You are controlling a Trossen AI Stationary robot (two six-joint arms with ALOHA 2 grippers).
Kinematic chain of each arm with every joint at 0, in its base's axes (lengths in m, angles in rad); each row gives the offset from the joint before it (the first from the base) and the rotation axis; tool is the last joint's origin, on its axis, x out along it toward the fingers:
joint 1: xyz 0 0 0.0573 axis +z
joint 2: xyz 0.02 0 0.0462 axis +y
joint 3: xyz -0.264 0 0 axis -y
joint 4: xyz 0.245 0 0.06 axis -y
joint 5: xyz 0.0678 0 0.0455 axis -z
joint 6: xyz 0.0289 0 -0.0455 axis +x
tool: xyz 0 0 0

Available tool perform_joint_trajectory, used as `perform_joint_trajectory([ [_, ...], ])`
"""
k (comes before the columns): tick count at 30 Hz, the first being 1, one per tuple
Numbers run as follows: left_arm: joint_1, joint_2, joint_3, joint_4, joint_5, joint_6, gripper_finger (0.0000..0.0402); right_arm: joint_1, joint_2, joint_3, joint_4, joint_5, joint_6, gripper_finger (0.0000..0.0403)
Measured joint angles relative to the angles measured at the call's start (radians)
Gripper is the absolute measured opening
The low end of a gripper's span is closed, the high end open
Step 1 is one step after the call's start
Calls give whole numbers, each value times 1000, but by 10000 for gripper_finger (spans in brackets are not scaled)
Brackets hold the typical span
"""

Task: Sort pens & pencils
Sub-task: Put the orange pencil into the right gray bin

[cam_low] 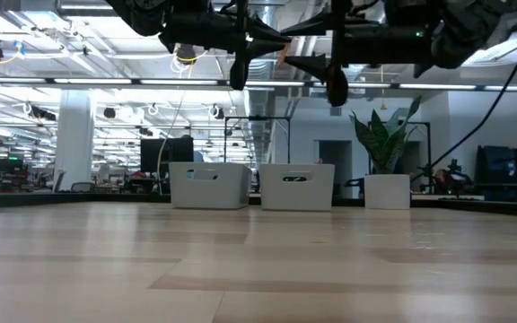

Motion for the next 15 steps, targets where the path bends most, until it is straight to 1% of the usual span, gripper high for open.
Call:
perform_joint_trajectory([
  [4,0,0,0,-3,0,0,15,0,28,26,-2,-3,-1,220],
  [7,0,0,0,-3,0,0,15,0,43,40,-1,-4,-1,202],
  [10,0,0,0,-3,0,1,15,0,52,45,-2,-5,-1,167],
  [15,0,0,0,-3,7,2,15,0,51,45,-11,-4,-2,94],
])
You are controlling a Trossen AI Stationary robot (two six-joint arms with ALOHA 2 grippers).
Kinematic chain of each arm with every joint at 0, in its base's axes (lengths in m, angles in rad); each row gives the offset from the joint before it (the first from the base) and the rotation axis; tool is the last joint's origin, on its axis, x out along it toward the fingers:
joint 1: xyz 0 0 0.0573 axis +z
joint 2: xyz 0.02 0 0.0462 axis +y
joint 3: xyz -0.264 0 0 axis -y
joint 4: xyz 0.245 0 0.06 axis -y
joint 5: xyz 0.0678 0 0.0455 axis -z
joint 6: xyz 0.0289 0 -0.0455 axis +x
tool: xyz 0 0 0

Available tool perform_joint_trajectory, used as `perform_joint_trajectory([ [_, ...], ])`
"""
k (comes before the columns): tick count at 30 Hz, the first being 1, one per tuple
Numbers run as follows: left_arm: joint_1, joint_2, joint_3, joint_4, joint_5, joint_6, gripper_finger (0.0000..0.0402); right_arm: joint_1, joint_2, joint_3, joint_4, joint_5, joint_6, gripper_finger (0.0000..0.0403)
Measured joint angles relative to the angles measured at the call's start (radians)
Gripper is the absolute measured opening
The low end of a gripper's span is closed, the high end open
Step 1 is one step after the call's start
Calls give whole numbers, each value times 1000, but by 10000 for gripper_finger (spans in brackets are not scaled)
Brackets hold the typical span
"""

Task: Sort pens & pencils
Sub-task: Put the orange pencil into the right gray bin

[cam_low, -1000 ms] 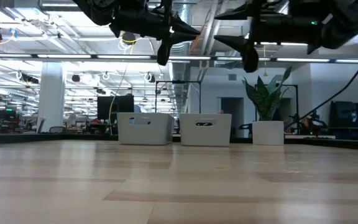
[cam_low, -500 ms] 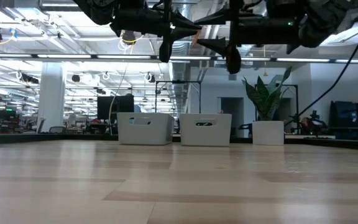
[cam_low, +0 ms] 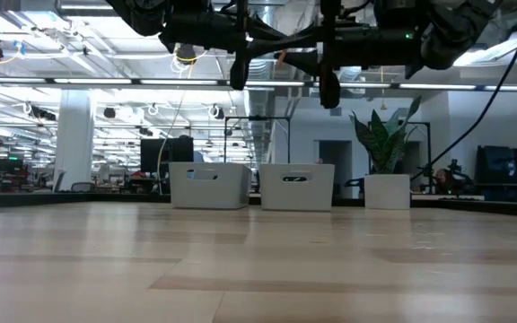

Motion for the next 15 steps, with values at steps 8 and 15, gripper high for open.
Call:
perform_joint_trajectory([
  [8,-1,0,0,5,0,4,15,-1,0,-1,-7,3,-13,45],
  [15,0,0,0,4,-12,4,15,0,0,-1,-6,1,4,76],
])
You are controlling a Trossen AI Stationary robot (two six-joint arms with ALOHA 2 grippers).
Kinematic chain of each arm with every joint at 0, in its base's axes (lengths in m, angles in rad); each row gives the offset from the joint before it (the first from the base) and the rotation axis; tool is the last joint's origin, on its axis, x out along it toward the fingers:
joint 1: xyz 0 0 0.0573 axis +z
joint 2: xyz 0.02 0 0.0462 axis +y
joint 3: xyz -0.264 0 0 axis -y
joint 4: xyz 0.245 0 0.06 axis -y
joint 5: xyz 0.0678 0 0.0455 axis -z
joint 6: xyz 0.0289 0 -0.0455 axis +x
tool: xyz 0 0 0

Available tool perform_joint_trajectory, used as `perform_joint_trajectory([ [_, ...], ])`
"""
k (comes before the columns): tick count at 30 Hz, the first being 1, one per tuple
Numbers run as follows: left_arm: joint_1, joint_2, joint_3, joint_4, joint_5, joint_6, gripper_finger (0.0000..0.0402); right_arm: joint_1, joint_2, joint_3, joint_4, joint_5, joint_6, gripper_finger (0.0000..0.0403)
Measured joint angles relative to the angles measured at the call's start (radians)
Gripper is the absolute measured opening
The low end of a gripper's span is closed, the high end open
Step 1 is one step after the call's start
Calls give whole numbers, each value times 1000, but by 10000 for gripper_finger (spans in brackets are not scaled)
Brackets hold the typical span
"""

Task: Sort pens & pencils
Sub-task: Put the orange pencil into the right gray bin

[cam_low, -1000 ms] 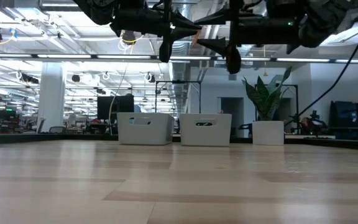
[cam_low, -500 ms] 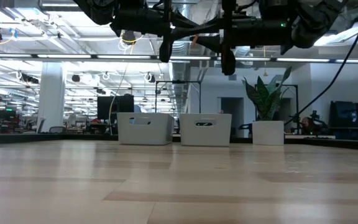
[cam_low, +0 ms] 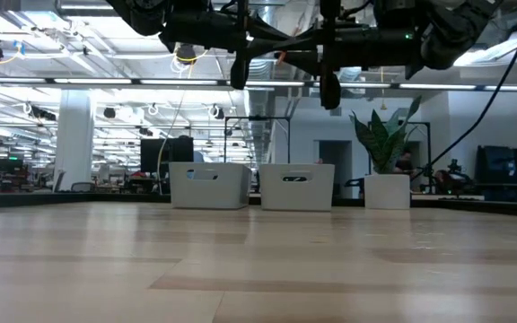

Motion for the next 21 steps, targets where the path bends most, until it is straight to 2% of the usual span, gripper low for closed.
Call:
perform_joint_trajectory([
  [7,0,0,0,3,-3,25,36,0,0,0,-8,0,-2,45],
  [10,0,0,0,2,-4,57,49,0,0,0,-9,0,-2,45],
  [16,1,0,0,1,-12,57,68,1,-1,0,-9,-5,-2,71],
  [21,1,0,0,4,-10,59,72,0,-1,0,-11,-4,-2,52],
])
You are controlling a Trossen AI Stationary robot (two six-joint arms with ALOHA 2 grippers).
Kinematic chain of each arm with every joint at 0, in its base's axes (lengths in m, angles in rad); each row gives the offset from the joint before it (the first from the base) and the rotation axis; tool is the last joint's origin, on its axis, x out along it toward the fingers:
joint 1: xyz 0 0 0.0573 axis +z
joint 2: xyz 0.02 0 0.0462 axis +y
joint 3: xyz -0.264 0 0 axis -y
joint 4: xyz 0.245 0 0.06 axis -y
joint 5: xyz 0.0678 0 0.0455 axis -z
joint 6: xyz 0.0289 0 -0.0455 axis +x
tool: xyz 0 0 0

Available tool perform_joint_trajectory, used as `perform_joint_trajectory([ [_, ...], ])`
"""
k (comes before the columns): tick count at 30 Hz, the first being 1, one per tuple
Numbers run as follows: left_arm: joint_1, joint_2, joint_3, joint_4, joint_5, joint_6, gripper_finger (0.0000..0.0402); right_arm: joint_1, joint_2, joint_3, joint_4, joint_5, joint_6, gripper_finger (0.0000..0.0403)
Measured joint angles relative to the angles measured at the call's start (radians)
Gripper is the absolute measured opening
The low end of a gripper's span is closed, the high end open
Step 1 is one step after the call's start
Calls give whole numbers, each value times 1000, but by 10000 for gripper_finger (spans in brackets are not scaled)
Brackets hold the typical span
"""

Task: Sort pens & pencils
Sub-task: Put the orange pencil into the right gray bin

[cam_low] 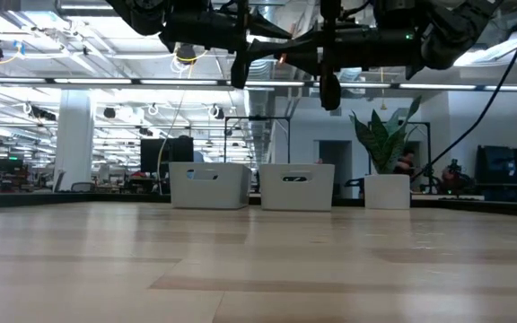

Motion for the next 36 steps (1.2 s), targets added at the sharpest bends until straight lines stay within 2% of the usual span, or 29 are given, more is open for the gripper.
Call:
perform_joint_trajectory([
  [4,0,0,0,0,3,0,73,0,0,0,0,0,-1,45],
  [10,0,0,0,-2,3,0,73,0,0,0,-3,0,0,64],
  [16,0,0,0,-3,3,0,73,0,0,0,-12,2,-1,45],
  [24,0,0,0,-3,3,-1,73,0,0,0,-14,2,0,64],
  [30,0,0,0,-2,3,-2,73,0,0,0,-14,2,0,45],
  [36,0,0,0,-2,3,-2,73,0,0,0,-14,2,0,55],
])
